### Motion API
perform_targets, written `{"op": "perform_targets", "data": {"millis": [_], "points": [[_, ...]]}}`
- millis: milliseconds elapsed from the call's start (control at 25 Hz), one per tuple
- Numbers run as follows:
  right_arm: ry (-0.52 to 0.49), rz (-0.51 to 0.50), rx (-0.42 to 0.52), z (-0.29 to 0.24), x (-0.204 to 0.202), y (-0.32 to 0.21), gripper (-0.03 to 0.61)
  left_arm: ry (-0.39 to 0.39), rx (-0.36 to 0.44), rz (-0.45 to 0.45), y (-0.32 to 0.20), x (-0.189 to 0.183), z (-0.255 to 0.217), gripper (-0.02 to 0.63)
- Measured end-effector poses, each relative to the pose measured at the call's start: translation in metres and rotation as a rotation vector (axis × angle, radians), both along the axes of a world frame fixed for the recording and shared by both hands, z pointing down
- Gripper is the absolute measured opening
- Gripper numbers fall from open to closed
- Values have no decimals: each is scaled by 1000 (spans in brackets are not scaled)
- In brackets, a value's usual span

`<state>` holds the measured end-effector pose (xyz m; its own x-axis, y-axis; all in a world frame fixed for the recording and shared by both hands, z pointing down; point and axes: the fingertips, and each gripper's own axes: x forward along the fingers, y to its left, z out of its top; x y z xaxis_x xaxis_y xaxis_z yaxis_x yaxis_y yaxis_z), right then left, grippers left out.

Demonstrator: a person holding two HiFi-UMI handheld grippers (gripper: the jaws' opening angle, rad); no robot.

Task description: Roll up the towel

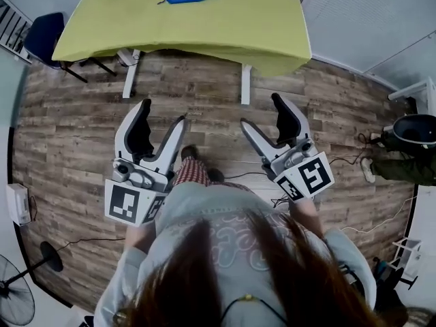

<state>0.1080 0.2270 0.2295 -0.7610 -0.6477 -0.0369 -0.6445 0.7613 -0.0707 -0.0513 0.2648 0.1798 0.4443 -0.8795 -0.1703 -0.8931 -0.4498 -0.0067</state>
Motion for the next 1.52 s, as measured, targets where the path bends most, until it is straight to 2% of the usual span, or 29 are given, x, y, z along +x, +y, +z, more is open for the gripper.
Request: {"op": "perform_targets", "data": {"millis": [320, 640, 960, 1520], "points": [[1, -16, 3, 6, -5, -4, 337, 3, 25, -15, -9, -7, 0, 244], [16, 9, 12, 4, -6, -41, 337, 22, 42, 17, -55, -9, 2, 244], [29, 20, 18, 11, -32, -99, 337, 24, 28, 16, -115, -40, 12, 244], [24, 66, 12, -7, -77, -228, 336, 31, 40, 48, -252, -90, -6, 243]]}}
